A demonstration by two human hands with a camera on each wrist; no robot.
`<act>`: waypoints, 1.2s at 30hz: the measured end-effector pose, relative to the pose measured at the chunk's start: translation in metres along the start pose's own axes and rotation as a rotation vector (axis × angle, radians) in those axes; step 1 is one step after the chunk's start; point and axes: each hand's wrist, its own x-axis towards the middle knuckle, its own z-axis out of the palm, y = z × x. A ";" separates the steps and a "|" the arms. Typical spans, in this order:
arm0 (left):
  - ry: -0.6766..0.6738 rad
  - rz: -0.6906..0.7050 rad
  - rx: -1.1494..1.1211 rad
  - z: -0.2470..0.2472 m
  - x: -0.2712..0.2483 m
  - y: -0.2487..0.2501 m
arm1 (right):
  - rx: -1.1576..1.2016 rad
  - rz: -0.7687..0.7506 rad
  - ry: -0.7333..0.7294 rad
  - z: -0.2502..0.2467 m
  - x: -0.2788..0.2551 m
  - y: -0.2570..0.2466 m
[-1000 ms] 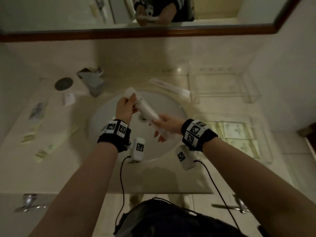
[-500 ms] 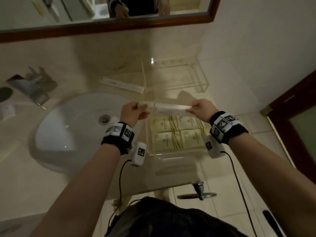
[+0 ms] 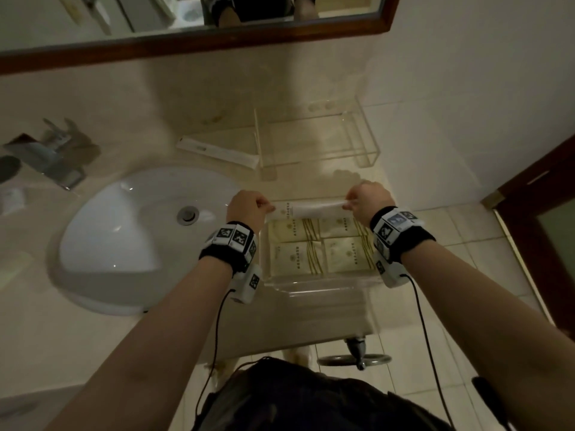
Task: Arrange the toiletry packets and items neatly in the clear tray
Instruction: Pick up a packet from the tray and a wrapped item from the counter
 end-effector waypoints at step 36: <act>0.097 -0.101 -0.039 -0.070 0.040 -0.071 | 0.156 -0.259 -0.031 -0.012 0.043 -0.182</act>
